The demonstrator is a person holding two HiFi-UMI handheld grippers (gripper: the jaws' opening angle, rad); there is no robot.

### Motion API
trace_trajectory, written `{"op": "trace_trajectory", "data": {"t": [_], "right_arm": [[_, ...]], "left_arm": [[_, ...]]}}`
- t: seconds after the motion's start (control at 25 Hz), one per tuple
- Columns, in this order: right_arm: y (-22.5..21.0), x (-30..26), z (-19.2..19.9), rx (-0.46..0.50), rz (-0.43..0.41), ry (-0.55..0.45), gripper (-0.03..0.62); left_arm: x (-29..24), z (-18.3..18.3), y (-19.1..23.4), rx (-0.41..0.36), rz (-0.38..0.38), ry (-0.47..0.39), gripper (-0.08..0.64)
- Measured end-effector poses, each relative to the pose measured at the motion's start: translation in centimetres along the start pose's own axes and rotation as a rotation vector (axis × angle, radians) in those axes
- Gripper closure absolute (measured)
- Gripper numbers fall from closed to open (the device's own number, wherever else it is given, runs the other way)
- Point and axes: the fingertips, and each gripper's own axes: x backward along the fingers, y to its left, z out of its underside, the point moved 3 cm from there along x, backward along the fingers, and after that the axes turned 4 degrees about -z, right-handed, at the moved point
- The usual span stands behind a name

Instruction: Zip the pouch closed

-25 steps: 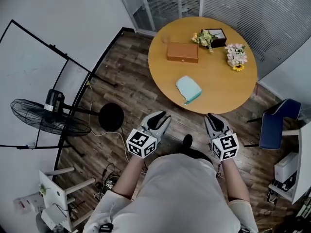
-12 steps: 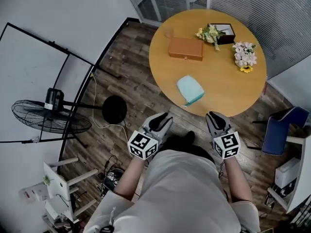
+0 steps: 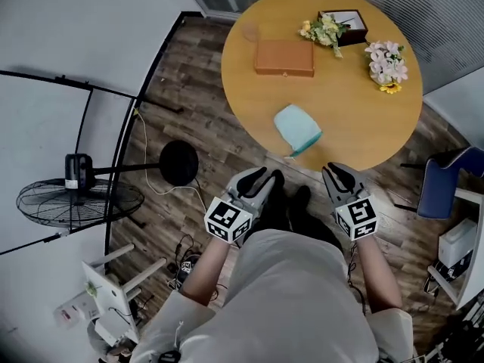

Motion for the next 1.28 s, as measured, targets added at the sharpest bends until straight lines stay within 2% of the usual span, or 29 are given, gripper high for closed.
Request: {"op": "trace_trajectory", "data": {"t": [0.2,0.44,0.92,1.28], "right_arm": [[-0.7,-2.9,1.4,-0.01,0.013,0.036,0.535],[-0.7,-6.6,5.0,-0.032,0.016,0.1,0.535],[-0.9,-14.1,15.4,-0.034,0.018,0.265,0.535],[-1.4,-19.3,21.0,-0.008,-0.004,0.385,0.534]], "left_arm": [[-3.1,1.9,2.6,-0.056,0.065,0.066,0.456],[-6.6,5.2,5.1,-0.1,0.14,0.139,0.456],[-14.1,15.4,6.9,-0.232,0.28,0.324,0.456],[-17.8,22.0,8.2,-0.352,0.33,0.45,0.456]]}}
